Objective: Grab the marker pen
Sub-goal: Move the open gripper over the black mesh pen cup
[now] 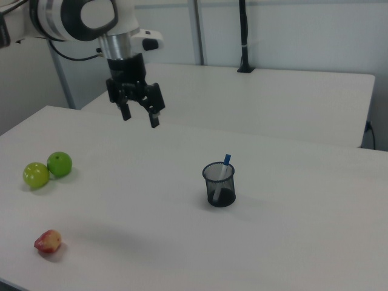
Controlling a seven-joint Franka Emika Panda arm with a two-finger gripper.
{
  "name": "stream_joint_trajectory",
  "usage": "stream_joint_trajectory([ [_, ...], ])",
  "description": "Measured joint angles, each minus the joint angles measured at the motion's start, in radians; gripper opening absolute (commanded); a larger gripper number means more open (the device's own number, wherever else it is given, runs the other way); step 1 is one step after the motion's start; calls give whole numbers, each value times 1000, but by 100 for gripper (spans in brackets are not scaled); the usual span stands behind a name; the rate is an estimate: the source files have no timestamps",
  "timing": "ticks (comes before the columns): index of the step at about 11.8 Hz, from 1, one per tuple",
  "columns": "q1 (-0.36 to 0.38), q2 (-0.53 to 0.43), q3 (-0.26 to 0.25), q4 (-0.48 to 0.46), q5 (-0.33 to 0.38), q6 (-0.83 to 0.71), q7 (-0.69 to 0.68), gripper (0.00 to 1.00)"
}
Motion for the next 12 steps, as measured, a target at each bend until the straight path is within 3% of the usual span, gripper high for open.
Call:
stream_joint_trajectory([
  [7, -167, 78, -8, -4, 0, 215, -38, 100],
  [12, -181, 211, -8, -8, 0, 452, -38, 100],
])
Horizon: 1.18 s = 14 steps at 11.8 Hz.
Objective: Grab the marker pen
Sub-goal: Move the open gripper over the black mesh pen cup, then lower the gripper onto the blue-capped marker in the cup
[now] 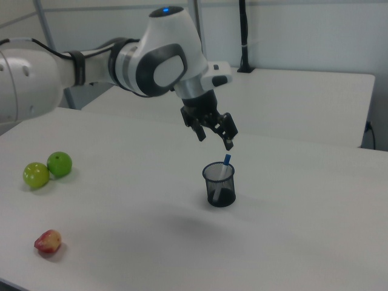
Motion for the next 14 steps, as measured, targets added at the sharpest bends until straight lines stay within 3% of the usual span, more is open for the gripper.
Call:
stream_joint_trajectory([
  [5, 2, 99, 7, 0, 0, 164, 0, 100],
  [10, 9, 147, 15, -1, 0, 247, 1, 90],
  [14, 28, 209, 15, -1, 0, 358, 38, 55],
])
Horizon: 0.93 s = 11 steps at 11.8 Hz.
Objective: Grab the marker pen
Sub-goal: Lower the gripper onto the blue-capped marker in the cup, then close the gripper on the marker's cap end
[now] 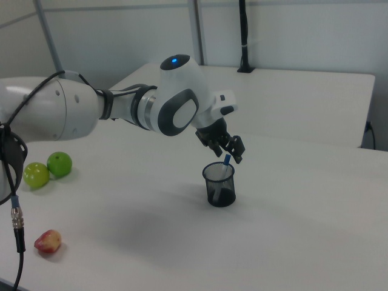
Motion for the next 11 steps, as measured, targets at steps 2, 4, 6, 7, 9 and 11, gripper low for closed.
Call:
stream_joint_trajectory([
  [2, 1, 7, 0, 0, 0, 2, 1, 46],
  [4, 5, 7, 0, -1, 0, 2, 1, 37],
  [6, 11, 7, 0, -2, 0, 2, 2, 27],
  [7, 11, 7, 0, -3, 0, 2, 2, 25],
  [9, 12, 7, 0, -3, 0, 2, 2, 21],
  [11, 12, 7, 0, -3, 0, 2, 2, 11],
])
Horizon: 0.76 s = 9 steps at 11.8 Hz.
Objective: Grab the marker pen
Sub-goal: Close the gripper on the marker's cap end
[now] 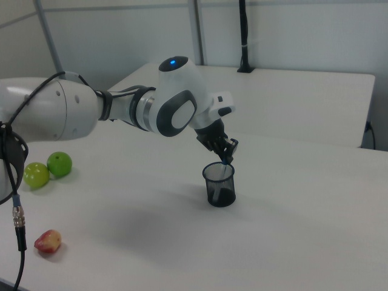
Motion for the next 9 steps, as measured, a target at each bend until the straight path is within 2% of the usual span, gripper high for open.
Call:
stream_joint_trajectory([
  [1, 0, 0, 0, 0, 0, 0, 0, 5],
  [3, 0, 0, 0, 0, 0, 0, 0, 1],
  [9, -2, -1, 0, 2, 0, 0, 0, 0],
])
